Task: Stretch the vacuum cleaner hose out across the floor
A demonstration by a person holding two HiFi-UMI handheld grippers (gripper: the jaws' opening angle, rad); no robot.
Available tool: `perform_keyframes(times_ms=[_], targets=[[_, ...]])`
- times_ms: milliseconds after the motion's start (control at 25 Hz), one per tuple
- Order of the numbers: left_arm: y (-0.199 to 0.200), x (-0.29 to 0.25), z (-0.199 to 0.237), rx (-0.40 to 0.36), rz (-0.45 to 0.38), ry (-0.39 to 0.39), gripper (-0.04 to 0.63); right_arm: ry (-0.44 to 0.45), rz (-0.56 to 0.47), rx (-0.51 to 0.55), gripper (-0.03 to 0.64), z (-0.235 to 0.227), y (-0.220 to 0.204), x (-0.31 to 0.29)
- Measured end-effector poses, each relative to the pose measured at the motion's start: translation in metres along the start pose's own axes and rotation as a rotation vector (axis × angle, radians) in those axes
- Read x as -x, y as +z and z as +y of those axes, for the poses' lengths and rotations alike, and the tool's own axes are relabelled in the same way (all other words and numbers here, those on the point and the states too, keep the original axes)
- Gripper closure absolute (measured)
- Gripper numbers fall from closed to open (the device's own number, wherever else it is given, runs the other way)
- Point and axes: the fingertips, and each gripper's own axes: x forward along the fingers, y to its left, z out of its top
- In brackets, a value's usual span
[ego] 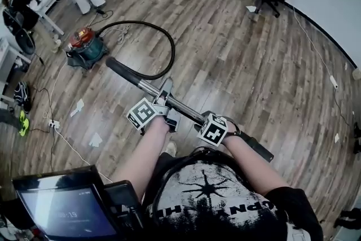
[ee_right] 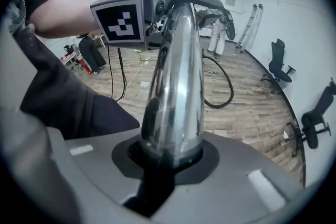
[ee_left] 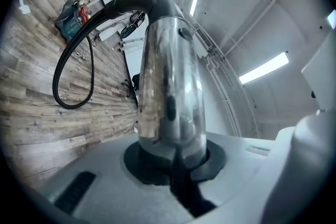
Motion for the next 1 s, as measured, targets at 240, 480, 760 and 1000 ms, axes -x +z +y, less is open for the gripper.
perform_keyframes(times_ms=[240, 480, 760, 1000], targets=[[-0.059, 0.011, -0.014, -0.003, -0.101, 0.042, 0.557, 0.07, 0.007, 0.095, 0.529, 0.008, -0.066, 0.024], [-0.099, 0.037, -0.017, -0.001, -0.149, 0.096, 0.557, 0.124, -0.003, 0.133, 0.532, 0.032, -0.103, 0.031], [-0.115, 0.045, -0.029, -0.022, -0.148, 0.094, 0.557, 0.126, -0.017, 0.131, 0.532, 0.045, -0.116, 0.04], [-0.127, 0.07, -0.04, -0.022, -0.15, 0.084, 0.557, 0.101, -0.014, 0.136, 0.534, 0.071, -0.125, 0.047]])
